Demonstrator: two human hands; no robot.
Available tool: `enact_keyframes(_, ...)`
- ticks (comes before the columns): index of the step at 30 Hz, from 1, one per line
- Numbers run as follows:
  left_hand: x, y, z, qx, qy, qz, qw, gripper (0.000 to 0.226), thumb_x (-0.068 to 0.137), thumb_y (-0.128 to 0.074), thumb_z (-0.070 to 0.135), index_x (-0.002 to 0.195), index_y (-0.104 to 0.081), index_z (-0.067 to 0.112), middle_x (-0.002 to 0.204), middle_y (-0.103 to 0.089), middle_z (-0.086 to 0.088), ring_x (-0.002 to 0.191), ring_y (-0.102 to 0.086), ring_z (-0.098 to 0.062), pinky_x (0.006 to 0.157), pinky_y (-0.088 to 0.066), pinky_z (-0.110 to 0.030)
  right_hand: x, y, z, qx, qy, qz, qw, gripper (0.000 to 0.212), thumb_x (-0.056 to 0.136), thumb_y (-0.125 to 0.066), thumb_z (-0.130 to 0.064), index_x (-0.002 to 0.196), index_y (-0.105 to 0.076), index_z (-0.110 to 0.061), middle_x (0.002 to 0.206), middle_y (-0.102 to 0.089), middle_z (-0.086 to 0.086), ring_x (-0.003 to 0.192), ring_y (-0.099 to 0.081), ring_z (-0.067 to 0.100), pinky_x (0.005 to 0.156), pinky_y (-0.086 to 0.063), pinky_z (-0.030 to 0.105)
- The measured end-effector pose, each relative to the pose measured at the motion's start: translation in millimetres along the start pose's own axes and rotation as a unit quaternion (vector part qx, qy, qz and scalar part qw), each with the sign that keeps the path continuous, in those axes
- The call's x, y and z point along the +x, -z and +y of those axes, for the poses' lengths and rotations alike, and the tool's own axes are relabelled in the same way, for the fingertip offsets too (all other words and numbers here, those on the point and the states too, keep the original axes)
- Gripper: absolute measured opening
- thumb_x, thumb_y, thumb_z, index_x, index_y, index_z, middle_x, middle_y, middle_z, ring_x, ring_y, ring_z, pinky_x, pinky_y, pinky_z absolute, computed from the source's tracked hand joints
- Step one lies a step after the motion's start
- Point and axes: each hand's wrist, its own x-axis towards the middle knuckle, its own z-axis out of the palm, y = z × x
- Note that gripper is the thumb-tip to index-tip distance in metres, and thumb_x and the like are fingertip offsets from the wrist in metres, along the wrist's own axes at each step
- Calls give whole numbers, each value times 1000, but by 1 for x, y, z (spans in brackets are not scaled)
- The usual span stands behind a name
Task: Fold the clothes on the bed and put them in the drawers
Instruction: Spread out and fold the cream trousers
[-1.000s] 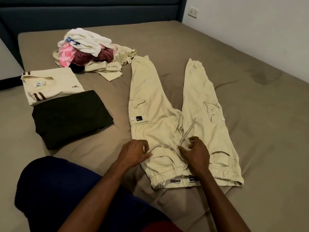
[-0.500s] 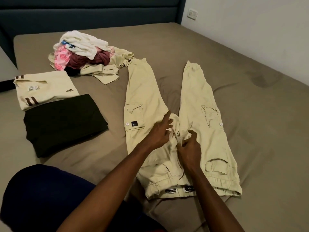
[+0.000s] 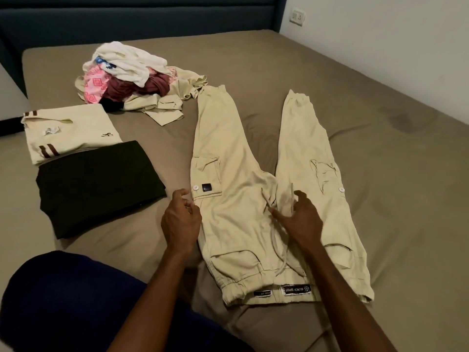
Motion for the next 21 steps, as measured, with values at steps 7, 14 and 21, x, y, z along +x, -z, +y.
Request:
enact_keyframes(7,-4,-1,-7,33,70,-45,996,34,91,-65,12,125,-58,10,105,-74,-11,94,-69,-30,79,-52,-36,-15,-19,-32,-101,54,-3,993,66,80,-67,-26,139,-45,-7,102,-66,13,92,-65,39,72,-47,42)
enact_keyframes(14,0,6,-11,55,123,-77,988,21,94,-67,22,108,-69,8,104,-72,-10,91,-65,-27,73,-44,-30,30,13,-5,73,-76,29,994,49,78,-75,-17,124,-59,-13,79,-71,3,85,-70,30,76,-55,39)
enact_keyframes(21,2,1,-11,44,117,-135,983,33,93,-71,42,106,-70,12,105,-74,-6,83,-59,-19,71,-41,-29,35,30,32,-125,-59,19,990,36,96,-66,-33,121,-58,-8,104,-71,17,102,-65,40,81,-50,44)
